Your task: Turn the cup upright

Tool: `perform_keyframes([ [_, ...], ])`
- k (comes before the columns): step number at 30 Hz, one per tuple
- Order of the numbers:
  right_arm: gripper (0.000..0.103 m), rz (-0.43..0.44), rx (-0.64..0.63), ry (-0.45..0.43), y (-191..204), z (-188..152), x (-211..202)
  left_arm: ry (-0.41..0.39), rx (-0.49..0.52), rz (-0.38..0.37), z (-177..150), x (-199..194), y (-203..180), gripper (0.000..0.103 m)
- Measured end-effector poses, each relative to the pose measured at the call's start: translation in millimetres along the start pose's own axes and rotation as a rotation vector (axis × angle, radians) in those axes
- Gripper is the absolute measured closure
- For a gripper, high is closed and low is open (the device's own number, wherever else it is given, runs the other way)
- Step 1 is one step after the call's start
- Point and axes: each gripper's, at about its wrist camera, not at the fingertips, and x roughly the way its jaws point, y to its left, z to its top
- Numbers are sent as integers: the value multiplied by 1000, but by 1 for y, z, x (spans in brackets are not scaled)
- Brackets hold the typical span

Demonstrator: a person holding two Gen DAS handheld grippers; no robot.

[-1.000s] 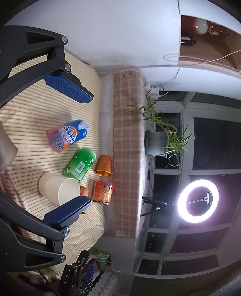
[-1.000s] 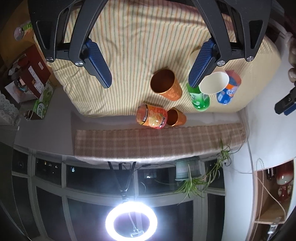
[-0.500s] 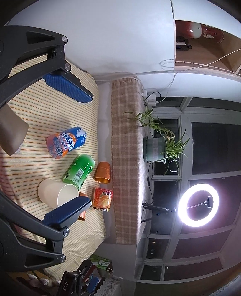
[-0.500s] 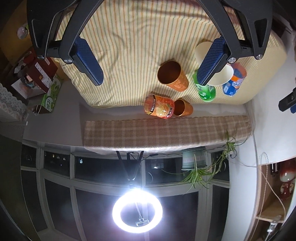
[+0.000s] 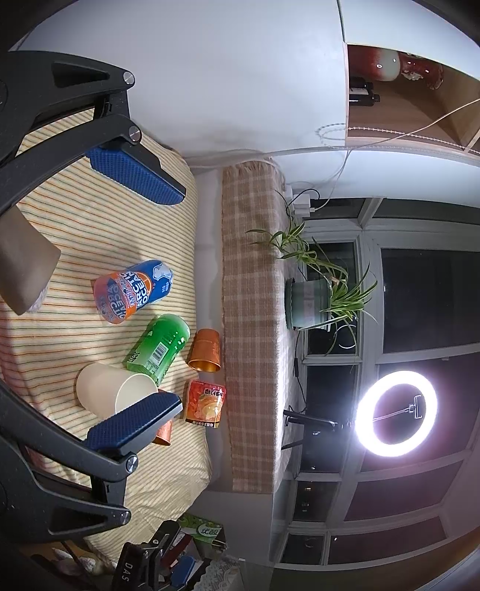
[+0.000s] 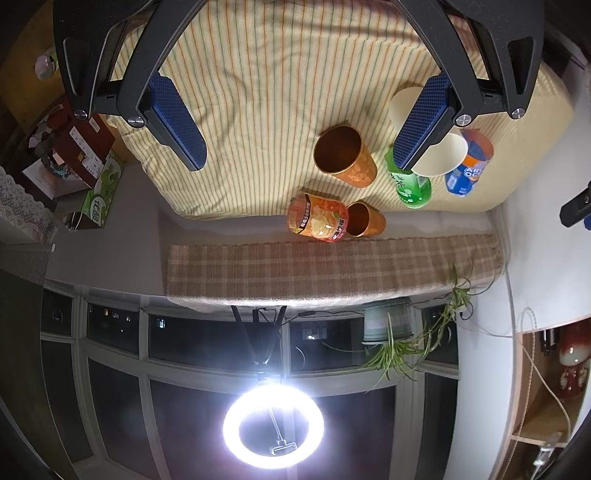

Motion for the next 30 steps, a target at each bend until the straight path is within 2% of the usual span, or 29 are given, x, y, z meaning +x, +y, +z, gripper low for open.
perform_keyframes([
  [30, 2, 8, 1, 33, 2, -6, 12, 3, 13, 5, -1, 2, 5, 0],
])
